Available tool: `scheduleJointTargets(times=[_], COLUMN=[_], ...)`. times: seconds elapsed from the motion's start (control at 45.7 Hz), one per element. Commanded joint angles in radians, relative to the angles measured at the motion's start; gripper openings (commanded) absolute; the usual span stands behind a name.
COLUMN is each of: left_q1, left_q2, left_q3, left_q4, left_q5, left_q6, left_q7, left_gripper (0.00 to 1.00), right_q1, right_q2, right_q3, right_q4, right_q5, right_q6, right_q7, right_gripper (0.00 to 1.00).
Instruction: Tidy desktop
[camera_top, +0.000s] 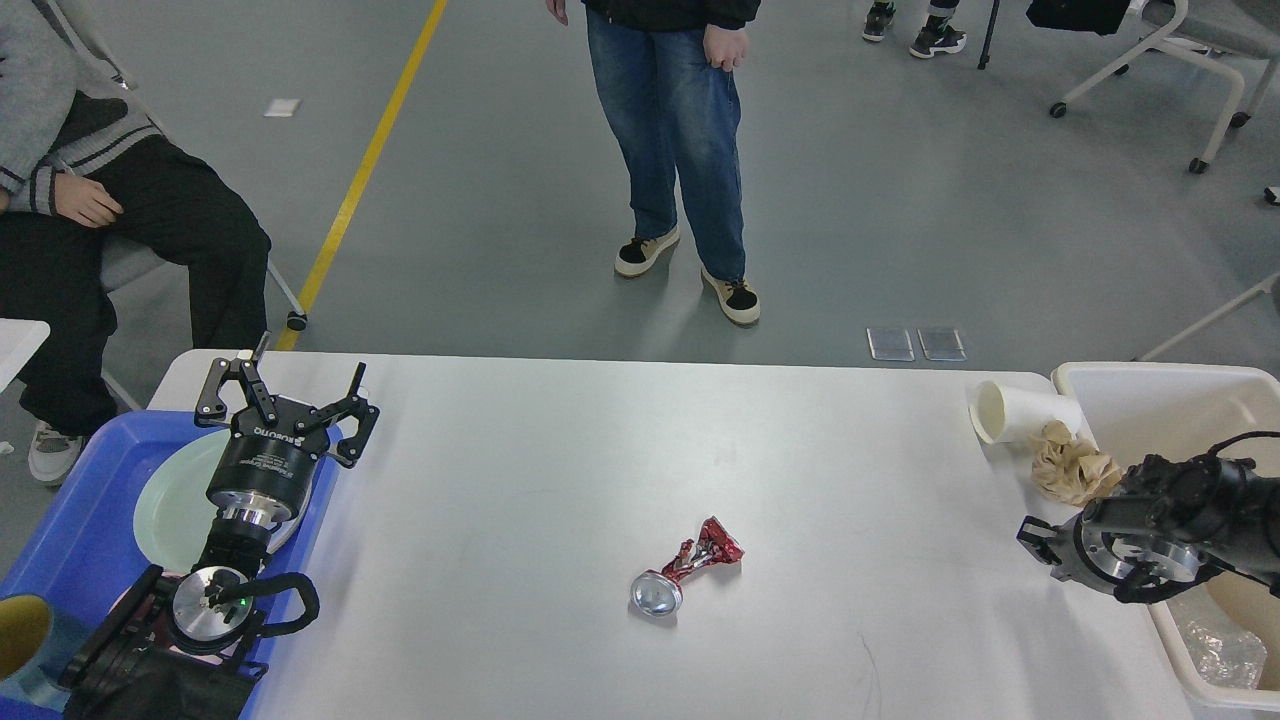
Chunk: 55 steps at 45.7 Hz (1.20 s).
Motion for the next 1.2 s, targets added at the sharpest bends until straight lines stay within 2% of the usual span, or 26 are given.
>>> scheduleJointTargets(times=[0.0, 0.153, 0.241, 0.263, 0.285, 0.372, 0.438, 0.591, 0.613, 0.788, 0.919, 1.182], left_q1=[0.000, 0.000, 0.000, 0.000, 0.000, 0.000, 0.000, 0.000, 0.000, 0.000, 0.000, 0.000], left_q2=[0.000, 0.000, 0.000, 0.000, 0.000, 0.000, 0.000, 0.000, 0.000, 0.000, 0.000, 0.000], left_q3=[0.000, 0.000, 0.000, 0.000, 0.000, 0.000, 0.000, 0.000, 0.000, 0.000, 0.000, 0.000], left_q4=[0.000, 0.000, 0.000, 0.000, 0.000, 0.000, 0.000, 0.000, 0.000, 0.000, 0.000, 0.000], left_q5=[0.000, 0.000, 0.000, 0.000, 0.000, 0.000, 0.000, 0.000, 0.000, 0.000, 0.000, 0.000], left_q6=[0.000, 0.000, 0.000, 0.000, 0.000, 0.000, 0.000, 0.000, 0.000, 0.000, 0.000, 0.000], left_q7=[0.000, 0.000, 0.000, 0.000, 0.000, 0.000, 0.000, 0.000, 0.000, 0.000, 0.000, 0.000], left_gripper=[0.96, 0.96, 0.96, 0.96, 0.96, 0.96, 0.96, 0.96, 0.96, 0.96, 0.96, 0.96], right_q1=[0.020, 0.079, 0.134, 0.145, 0.152, 0.227, 0.305, 0.549, 0.694, 0.993, 1.183, 1.358], right_q2=[-0.019, -0.065, -0.084, -0.085, -0.087, -0.113, -0.148, -0.166, -0.163, -0.160, -0.157, -0.139], right_q3=[-0.001, -0.005, -0.005, -0.007, -0.007, -0.024, -0.047, -0.155, -0.235, -0.363, -0.401, -0.404], right_q4=[0.025, 0.080, 0.100, 0.102, 0.103, 0.140, 0.189, 0.270, 0.301, 0.394, 0.454, 0.513], right_q5=[0.000, 0.000, 0.002, 0.002, 0.002, 0.002, 0.002, 0.002, 0.002, 0.002, 0.002, 0.028], right_q6=[0.007, 0.029, 0.035, 0.035, 0.035, 0.085, 0.166, 0.409, 0.538, 0.757, 0.860, 0.860], right_q7=[0.000, 0.000, 0.000, 0.000, 0.000, -0.001, -0.001, -0.001, -0.001, -0.001, -0.003, -0.003], right_gripper=[0.00, 0.00, 0.76, 0.93, 1.00, 1.00, 1.00, 1.00, 1.00, 1.00, 1.00, 1.00])
